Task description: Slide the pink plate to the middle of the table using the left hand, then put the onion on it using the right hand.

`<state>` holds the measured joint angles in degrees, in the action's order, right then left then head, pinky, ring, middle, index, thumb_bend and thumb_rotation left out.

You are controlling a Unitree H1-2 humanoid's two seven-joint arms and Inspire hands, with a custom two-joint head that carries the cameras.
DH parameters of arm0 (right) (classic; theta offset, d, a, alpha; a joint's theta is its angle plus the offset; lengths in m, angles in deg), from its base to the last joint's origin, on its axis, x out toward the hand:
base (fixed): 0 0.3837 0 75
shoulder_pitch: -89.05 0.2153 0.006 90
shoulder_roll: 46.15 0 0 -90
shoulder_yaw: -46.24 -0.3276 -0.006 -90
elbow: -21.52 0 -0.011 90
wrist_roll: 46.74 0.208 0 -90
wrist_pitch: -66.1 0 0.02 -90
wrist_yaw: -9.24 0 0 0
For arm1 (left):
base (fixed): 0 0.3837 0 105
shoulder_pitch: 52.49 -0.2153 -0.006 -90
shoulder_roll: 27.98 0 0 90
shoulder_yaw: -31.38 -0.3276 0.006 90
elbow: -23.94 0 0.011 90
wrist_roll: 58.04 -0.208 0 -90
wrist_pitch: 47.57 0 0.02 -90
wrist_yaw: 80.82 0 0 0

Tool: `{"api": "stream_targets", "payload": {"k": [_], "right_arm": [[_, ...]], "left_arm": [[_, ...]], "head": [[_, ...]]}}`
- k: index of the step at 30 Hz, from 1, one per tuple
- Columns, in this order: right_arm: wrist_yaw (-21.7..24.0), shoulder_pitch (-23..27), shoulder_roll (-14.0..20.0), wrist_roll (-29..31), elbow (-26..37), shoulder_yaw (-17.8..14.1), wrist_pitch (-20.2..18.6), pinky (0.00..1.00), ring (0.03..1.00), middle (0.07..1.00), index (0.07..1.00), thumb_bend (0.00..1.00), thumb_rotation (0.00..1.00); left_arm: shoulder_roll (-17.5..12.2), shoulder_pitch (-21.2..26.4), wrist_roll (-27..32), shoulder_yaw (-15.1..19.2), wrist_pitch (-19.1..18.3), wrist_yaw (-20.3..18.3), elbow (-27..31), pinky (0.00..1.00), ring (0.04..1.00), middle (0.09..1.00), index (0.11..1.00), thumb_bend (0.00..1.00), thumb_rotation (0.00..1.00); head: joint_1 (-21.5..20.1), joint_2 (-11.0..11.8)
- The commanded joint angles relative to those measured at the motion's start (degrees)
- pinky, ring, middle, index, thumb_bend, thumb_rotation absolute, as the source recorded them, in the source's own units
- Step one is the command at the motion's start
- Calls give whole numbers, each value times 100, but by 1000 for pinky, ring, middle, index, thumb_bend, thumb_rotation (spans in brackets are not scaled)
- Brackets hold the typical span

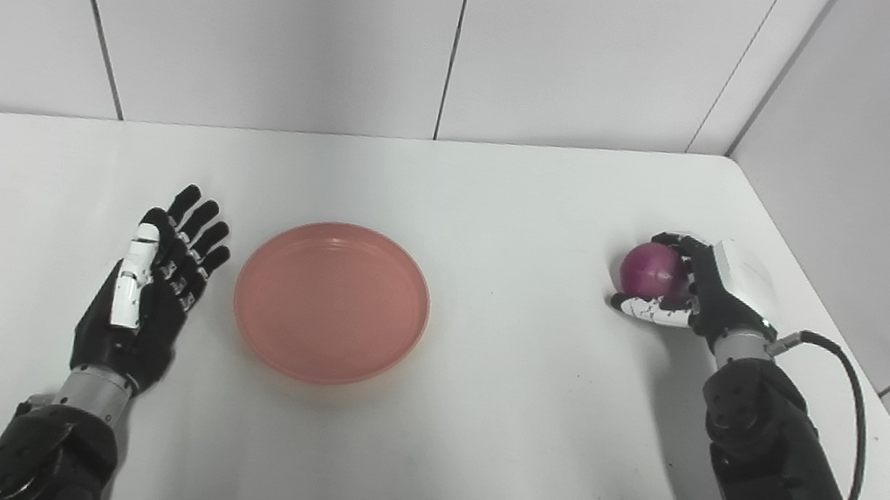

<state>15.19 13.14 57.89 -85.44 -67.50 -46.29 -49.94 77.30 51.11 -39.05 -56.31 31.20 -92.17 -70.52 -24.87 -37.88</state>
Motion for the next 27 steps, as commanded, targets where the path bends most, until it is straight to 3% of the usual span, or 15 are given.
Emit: {"api": "stream_targets", "payload": {"k": [1, 5, 11, 13, 15, 27], "right_arm": [[-146, 152, 156, 39, 233, -112, 35, 569, 631, 682, 678, 876, 185], [-259, 125, 149, 137, 197, -136, 200, 507, 565, 619, 609, 809, 103], [-413, 65, 191, 261, 114, -116, 422, 483, 551, 601, 575, 758, 20], [-434, 52, 192, 285, 109, -128, 438, 482, 551, 600, 507, 568, 108], [-470, 40, 202, 298, 77, -135, 460, 480, 552, 599, 493, 525, 128], [-696, 4, 150, 381, 131, -114, 561, 464, 540, 588, 489, 516, 132]], "left_arm": [[-22, -28, -20, 8, -180, 65, 28, 960, 964, 972, 950, 465, 1000], [-24, -29, -14, 15, -205, 69, 32, 969, 970, 977, 957, 461, 1000], [-47, -31, 9, 23, -146, 8, -29, 969, 969, 977, 960, 462, 1000], [-45, -31, 18, 30, -147, 7, -36, 966, 967, 976, 958, 461, 1000], [-52, -31, 8, 22, -146, 0, -41, 966, 967, 977, 958, 469, 1000], [-50, -37, -4, 32, -99, -16, -69, 968, 965, 976, 955, 469, 1000]], "head": [[3, 3], [4, 3], [-17, -1], [-23, -5], [-23, -5], [-12, 2]]}}
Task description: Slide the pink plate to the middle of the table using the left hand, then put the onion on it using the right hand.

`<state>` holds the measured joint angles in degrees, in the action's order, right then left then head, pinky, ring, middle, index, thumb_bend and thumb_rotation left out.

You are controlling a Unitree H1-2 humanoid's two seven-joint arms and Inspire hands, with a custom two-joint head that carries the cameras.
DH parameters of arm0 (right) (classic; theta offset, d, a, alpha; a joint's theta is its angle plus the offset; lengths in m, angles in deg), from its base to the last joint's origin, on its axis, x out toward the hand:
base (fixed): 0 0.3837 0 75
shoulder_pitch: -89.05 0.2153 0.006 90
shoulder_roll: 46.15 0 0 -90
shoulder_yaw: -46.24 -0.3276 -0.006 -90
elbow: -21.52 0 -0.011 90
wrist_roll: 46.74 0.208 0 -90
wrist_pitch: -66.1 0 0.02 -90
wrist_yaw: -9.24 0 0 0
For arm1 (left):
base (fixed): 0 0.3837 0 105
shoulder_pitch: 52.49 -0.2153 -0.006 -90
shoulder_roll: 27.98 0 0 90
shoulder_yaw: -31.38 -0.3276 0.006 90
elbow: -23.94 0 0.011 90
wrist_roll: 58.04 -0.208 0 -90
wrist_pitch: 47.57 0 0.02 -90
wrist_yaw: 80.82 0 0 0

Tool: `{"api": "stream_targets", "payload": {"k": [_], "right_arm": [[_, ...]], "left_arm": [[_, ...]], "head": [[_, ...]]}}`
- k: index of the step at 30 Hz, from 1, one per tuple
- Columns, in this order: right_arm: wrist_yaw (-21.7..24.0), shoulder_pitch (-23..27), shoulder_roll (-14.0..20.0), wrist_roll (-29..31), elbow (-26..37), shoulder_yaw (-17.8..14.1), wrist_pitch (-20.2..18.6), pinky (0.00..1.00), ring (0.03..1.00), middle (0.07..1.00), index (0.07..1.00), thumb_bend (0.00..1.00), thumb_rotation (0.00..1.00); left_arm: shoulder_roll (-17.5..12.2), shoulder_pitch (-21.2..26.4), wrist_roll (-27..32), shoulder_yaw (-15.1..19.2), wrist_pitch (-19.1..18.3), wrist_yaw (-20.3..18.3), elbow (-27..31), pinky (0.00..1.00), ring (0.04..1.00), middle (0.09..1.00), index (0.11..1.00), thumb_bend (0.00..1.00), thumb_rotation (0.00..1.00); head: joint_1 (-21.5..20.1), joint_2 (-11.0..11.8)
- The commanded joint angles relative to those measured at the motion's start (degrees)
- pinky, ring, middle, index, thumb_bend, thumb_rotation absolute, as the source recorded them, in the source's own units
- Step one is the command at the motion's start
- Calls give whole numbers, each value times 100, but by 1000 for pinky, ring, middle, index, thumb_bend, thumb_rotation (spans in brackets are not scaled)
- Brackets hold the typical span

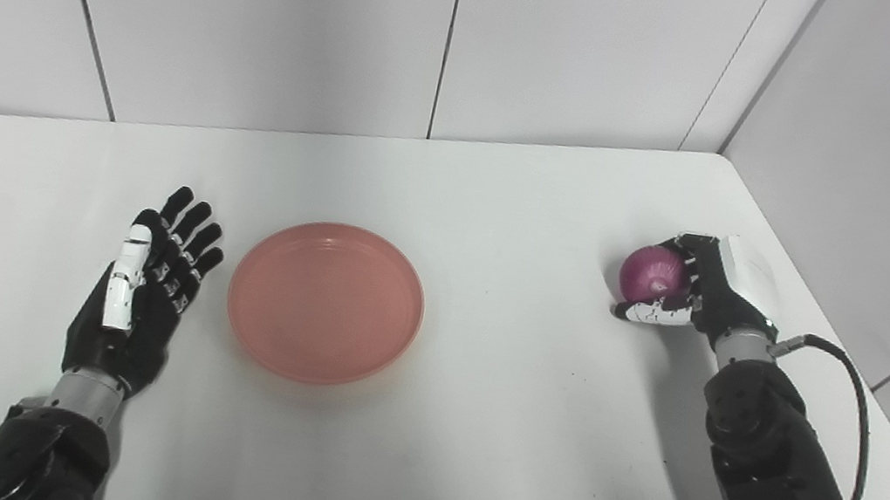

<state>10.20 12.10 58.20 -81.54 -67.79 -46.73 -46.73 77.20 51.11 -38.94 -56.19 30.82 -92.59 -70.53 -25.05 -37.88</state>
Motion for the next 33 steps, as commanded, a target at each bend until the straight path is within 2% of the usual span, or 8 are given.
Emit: {"api": "stream_targets", "payload": {"k": [1, 8, 17, 26, 33], "right_arm": [[-212, 108, 110, -11, 180, -68, 239, 463, 540, 588, 489, 516, 132], [-180, 185, 41, -74, 507, -10, 79, 462, 535, 581, 489, 515, 131], [-100, 318, -35, -140, 956, 86, 106, 442, 510, 564, 489, 515, 129], [64, 527, -140, -233, 1269, 298, 118, 445, 509, 567, 489, 515, 131], [214, 806, -368, -317, 1396, 564, 138, 423, 495, 556, 490, 516, 134]], "left_arm": [[-41, -37, -16, 18, -62, 23, -66, 969, 965, 976, 954, 469, 1000], [-13, -55, -43, 3, -112, 74, -4, 961, 958, 971, 954, 466, 1000], [20, -57, -58, -21, -129, 100, 9, 954, 957, 971, 959, 462, 1000], [69, -81, -93, -65, -135, 143, 37, 951, 960, 972, 962, 476, 1000], [148, -122, -151, -135, -127, 205, 92, 946, 955, 965, 952, 473, 1000]], "head": [[6, 2], [52, 21], [118, 31], [229, 49], [425, 68]]}}
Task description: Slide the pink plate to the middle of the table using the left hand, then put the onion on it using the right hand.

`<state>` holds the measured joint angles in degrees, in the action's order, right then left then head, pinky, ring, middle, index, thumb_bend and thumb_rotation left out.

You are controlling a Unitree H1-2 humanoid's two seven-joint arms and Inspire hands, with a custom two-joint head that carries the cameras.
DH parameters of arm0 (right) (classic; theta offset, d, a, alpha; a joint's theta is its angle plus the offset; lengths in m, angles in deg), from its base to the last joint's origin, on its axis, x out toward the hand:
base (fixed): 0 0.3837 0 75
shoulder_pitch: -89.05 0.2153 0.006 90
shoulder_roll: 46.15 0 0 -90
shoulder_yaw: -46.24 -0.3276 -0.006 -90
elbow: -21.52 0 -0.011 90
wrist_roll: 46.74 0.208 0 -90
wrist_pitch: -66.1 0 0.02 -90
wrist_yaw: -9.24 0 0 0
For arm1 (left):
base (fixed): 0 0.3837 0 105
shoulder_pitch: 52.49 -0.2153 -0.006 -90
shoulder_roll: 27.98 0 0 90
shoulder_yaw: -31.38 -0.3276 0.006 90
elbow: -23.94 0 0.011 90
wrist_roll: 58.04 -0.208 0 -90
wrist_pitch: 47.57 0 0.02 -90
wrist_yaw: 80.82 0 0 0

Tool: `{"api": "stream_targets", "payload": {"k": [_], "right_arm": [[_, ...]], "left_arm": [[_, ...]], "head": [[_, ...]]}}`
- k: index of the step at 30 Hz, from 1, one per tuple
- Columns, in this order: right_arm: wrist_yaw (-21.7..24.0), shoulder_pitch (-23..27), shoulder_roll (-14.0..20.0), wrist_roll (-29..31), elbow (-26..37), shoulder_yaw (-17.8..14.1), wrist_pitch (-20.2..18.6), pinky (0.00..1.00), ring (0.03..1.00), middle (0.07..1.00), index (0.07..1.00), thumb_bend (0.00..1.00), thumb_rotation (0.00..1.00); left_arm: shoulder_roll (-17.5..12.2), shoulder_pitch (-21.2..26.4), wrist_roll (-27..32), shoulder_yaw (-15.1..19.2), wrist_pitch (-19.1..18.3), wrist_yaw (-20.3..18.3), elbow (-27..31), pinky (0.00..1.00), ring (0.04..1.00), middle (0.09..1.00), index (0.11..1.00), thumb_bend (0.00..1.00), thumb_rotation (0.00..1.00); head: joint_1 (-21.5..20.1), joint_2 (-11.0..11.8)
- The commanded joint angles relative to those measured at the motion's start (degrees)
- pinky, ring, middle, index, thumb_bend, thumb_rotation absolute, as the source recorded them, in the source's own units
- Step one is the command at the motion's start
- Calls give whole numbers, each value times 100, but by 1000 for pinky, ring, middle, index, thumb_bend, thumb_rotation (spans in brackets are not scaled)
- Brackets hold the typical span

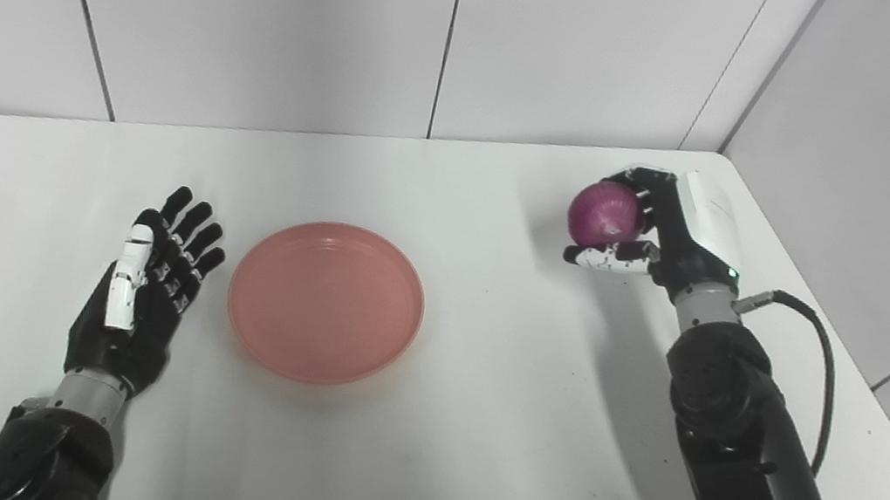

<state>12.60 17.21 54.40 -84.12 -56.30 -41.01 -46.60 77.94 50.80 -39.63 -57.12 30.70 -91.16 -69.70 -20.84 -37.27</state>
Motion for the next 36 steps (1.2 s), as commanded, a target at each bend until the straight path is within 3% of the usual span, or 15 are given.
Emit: {"api": "stream_targets", "payload": {"k": [1, 10, 25, 36], "right_arm": [[29, 345, -39, -31, 284, 35, 110, 428, 501, 560, 490, 516, 133], [232, 692, -449, -75, 204, 503, 237, 442, 515, 578, 490, 516, 135], [35, 1018, -1139, 46, -422, 1058, 953, 354, 435, 514, 489, 515, 130], [60, 978, -1484, -208, -887, 1460, 913, 367, 453, 542, 490, 517, 138]], "left_arm": [[80, -96, -61, -55, -84, 40, -4, 949, 958, 968, 954, 470, 1000], [221, -161, -194, -176, -108, 190, 141, 940, 957, 969, 954, 460, 1000], [510, -233, -478, -346, -163, 502, 355, 920, 940, 953, 942, 440, 1000], [662, -221, -592, -418, -226, 645, 416, 922, 945, 955, 943, 445, 1000]], "head": [[38, 10], [442, 28], [1137, 61], [1461, 54]]}}
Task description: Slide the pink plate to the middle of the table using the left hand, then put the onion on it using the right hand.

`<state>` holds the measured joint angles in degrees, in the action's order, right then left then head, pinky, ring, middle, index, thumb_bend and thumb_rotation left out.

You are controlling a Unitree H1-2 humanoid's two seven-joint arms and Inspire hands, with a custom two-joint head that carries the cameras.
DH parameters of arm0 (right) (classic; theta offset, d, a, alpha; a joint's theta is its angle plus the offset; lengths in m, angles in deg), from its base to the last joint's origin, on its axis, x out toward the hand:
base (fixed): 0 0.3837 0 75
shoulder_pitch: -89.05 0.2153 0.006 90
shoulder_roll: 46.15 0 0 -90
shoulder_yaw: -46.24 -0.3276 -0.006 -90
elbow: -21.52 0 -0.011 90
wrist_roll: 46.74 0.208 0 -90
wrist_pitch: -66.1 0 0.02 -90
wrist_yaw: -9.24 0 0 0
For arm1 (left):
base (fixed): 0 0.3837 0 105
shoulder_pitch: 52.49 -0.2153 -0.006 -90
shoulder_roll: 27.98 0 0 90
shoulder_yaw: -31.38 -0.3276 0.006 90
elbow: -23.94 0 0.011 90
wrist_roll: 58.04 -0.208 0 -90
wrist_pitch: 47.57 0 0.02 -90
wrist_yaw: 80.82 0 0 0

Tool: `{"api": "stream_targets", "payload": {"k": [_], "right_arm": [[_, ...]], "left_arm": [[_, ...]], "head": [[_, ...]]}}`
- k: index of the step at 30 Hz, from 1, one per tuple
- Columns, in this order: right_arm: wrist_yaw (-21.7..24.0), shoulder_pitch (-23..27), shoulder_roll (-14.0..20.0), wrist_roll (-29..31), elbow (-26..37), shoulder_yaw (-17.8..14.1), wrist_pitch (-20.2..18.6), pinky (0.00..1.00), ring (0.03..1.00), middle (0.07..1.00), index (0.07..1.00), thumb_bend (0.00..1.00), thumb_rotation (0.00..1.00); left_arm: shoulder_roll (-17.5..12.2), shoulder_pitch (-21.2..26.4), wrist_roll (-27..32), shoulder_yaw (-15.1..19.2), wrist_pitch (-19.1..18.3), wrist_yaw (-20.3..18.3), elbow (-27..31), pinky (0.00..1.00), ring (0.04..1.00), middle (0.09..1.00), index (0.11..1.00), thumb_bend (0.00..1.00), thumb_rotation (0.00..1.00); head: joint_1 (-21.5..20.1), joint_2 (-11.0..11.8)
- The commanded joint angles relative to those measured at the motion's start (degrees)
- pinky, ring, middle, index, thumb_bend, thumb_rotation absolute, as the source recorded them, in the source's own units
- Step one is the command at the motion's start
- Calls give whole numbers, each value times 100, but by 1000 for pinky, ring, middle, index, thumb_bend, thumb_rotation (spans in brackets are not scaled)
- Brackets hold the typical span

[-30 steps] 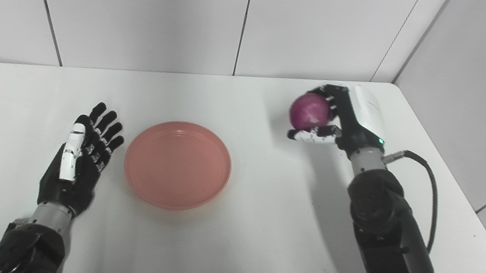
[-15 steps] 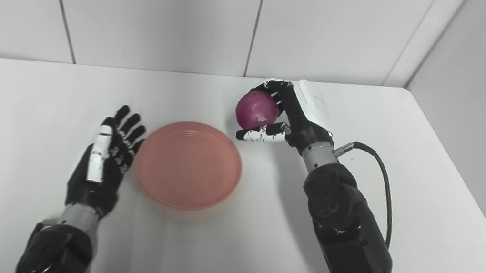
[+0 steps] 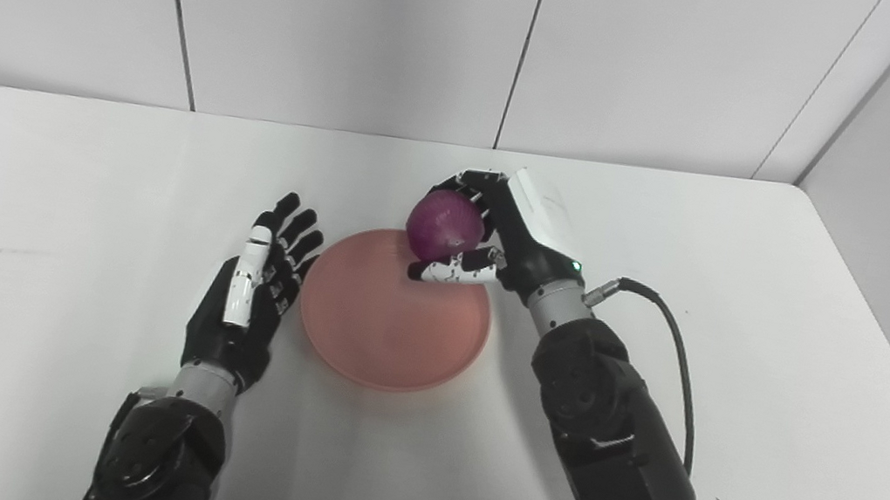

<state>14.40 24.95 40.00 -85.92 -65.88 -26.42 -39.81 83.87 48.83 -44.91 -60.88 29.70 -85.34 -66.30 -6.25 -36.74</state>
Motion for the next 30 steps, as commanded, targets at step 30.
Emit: {"api": "stream_targets", "payload": {"k": [30], "right_arm": [[-97, -204, -140, -46, -229, 346, 308, 434, 557, 645, 636, 730, 186]], "left_arm": [[151, -4, -223, -86, -114, 171, 86, 935, 951, 957, 942, 444, 1000]], "head": [[142, -99]]}}
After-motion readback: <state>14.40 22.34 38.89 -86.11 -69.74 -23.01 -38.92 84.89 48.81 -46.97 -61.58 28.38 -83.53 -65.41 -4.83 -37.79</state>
